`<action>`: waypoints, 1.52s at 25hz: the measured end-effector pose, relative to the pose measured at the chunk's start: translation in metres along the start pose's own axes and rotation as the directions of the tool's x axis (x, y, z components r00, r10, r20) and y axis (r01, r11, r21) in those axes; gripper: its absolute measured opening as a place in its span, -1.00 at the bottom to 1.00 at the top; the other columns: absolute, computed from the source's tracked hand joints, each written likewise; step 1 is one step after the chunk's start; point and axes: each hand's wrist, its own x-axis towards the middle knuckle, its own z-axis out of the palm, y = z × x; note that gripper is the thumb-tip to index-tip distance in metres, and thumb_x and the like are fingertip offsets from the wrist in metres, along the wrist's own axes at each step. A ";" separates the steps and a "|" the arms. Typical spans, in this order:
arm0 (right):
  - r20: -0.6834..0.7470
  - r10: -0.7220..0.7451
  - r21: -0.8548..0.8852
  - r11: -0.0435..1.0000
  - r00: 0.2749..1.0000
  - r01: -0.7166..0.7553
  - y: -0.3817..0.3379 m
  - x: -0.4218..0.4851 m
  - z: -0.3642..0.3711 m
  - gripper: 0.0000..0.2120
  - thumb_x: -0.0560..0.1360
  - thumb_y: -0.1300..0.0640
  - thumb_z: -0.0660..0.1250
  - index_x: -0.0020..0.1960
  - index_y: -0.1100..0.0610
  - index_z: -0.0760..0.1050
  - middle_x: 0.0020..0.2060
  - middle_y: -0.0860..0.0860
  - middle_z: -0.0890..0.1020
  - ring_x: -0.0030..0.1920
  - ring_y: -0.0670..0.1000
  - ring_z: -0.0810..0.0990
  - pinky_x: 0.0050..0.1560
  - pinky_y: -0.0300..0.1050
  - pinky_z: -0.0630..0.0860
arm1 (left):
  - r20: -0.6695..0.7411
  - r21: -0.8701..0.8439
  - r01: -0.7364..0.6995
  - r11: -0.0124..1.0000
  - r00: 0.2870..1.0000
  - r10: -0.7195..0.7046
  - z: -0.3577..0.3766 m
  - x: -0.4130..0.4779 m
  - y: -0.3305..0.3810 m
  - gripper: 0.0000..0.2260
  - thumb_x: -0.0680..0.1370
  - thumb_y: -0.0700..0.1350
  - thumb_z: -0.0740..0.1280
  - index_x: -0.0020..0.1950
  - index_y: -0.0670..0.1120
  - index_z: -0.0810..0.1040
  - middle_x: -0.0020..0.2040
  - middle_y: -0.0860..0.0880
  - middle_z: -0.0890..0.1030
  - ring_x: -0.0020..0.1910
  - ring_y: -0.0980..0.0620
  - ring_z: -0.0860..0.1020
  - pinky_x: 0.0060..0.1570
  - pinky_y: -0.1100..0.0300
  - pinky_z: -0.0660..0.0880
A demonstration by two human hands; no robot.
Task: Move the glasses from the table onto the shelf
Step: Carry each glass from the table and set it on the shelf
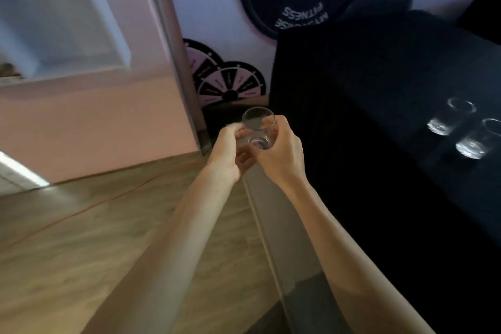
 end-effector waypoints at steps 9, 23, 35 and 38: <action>0.287 -0.182 0.130 0.980 0.940 0.150 -0.166 -0.042 0.260 -0.53 0.39 -0.08 0.57 0.21 0.03 0.51 0.02 -0.14 0.64 0.05 -0.05 0.63 0.00 -0.07 0.56 | -0.304 -0.134 -0.232 0.963 0.935 0.183 -0.283 -0.026 0.122 -0.80 0.57 0.02 0.28 0.00 -0.09 0.57 -0.51 0.02 0.61 -0.47 0.06 0.61 -0.41 0.21 0.52; 0.548 -0.420 0.356 0.900 0.723 0.252 -0.337 -0.056 0.527 -0.44 0.34 -0.11 0.60 0.22 -0.12 0.40 -0.01 -0.24 0.62 0.01 -0.12 0.67 0.09 0.04 0.67 | -0.589 -0.201 -0.455 0.868 0.764 0.264 -0.542 -0.057 0.265 -0.82 0.54 -0.06 0.36 0.04 -0.17 0.55 -0.20 -0.13 0.58 -0.37 -0.03 0.60 -0.25 0.12 0.60; 0.576 -0.503 0.459 0.851 0.644 0.254 -0.441 0.097 0.719 -0.44 0.32 -0.11 0.64 0.18 -0.14 0.41 -0.06 -0.34 0.53 -0.03 -0.21 0.58 0.08 -0.24 0.59 | -0.669 -0.160 -0.504 0.849 0.687 0.282 -0.654 0.070 0.457 -0.77 0.53 -0.07 0.35 0.09 -0.19 0.64 0.05 -0.22 0.68 -0.23 -0.08 0.65 -0.18 0.05 0.65; 0.579 -0.532 0.475 0.836 0.618 0.276 -0.466 0.120 0.749 -0.42 0.33 -0.13 0.63 0.25 -0.08 0.46 -0.06 -0.36 0.52 -0.01 -0.21 0.58 0.05 -0.28 0.58 | -0.680 -0.145 -0.537 0.831 0.664 0.311 -0.675 0.087 0.490 -0.75 0.55 -0.03 0.35 0.08 -0.18 0.64 0.00 -0.19 0.67 -0.18 -0.09 0.64 -0.33 0.11 0.63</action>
